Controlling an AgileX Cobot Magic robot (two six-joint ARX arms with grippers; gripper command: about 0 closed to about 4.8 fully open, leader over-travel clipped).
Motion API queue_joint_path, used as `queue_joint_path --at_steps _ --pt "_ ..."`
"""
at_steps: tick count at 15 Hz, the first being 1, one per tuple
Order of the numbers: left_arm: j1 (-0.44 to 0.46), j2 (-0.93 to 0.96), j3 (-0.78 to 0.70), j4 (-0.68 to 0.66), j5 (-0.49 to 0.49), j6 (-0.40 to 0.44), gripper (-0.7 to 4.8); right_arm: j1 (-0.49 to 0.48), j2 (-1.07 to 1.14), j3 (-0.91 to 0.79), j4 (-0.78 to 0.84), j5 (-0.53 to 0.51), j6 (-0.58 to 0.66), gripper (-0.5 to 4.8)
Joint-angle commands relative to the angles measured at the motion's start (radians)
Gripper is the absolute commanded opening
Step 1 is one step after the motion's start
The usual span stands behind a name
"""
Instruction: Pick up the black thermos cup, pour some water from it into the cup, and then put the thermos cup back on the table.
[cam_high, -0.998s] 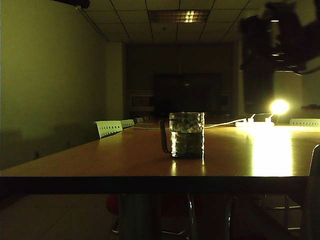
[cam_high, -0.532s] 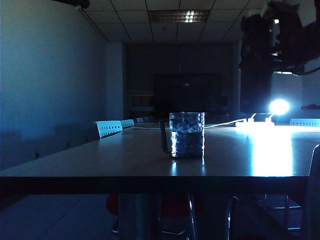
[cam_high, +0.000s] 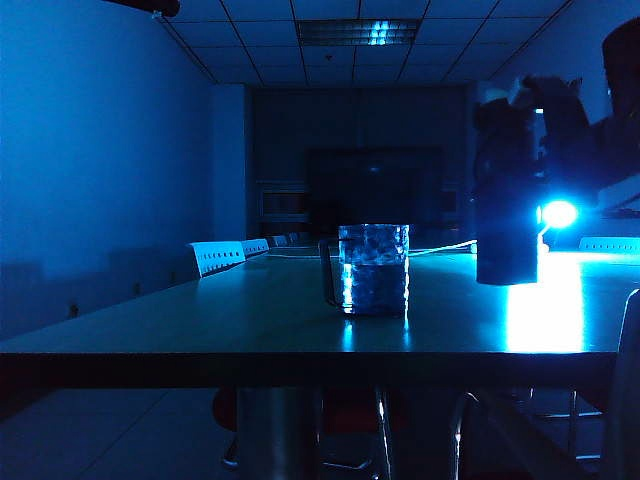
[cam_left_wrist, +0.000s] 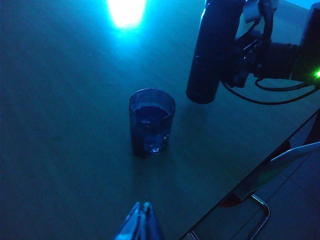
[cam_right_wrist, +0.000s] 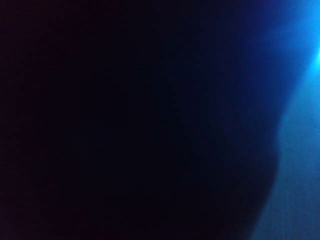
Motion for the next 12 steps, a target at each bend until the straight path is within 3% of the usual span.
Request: queue_joint_path --at_steps 1,3,5,9,10,11,12 --pt "-0.001 -0.001 0.008 0.014 0.008 -0.004 -0.06 0.001 0.040 0.011 0.117 -0.003 -0.002 1.22" --pt "-0.001 -0.001 0.007 0.014 0.008 -0.004 -0.06 0.001 0.061 0.011 0.128 -0.002 -0.002 1.22" --pt "-0.001 -0.001 0.008 0.014 0.008 -0.003 -0.06 0.001 0.064 0.011 0.126 -0.003 -0.007 1.70" --pt "-0.001 -0.001 0.007 0.014 0.008 -0.004 -0.06 0.001 0.084 0.011 0.126 -0.003 -0.018 2.03" --pt "-0.001 -0.001 0.007 0.014 0.008 -0.004 -0.06 0.001 0.084 0.011 0.127 -0.003 -0.018 2.89" --pt "-0.001 -0.001 0.008 0.014 0.008 -0.004 -0.06 0.001 0.083 0.011 0.126 -0.003 -0.018 4.20" --pt "-0.001 -0.001 0.008 0.014 0.008 -0.003 -0.06 0.001 0.081 0.011 0.126 -0.004 -0.018 4.79"
